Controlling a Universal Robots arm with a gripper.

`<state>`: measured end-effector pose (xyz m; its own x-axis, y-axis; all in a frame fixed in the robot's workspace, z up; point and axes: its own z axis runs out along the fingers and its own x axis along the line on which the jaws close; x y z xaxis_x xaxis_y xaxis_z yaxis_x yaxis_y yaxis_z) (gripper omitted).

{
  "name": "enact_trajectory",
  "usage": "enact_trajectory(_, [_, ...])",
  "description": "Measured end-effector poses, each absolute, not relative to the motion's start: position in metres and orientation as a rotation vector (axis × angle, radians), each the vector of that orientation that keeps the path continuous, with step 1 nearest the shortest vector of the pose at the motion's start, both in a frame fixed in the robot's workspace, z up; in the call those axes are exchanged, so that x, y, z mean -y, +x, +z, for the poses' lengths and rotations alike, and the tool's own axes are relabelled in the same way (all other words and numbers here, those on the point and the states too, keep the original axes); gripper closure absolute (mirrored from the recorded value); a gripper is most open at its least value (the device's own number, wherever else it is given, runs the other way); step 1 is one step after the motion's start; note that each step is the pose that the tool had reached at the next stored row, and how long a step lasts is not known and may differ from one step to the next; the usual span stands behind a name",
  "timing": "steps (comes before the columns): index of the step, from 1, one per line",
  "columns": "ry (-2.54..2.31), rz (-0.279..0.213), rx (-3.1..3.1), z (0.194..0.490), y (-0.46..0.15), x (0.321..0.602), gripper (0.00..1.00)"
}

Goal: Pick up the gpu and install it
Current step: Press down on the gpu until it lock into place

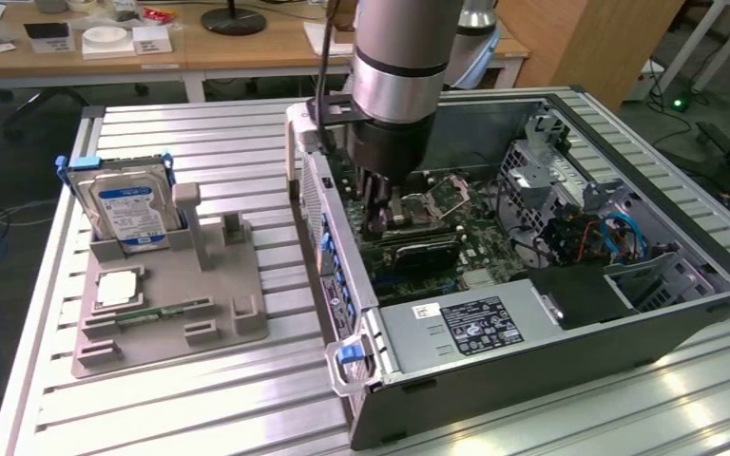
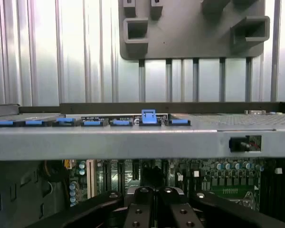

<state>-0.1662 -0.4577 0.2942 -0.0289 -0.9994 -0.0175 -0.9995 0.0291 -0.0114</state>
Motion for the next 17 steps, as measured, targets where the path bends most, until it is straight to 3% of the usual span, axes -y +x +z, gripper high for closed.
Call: enact_trajectory(17, [-2.181,0.020,-2.246,0.282,-0.170,0.457,0.90])
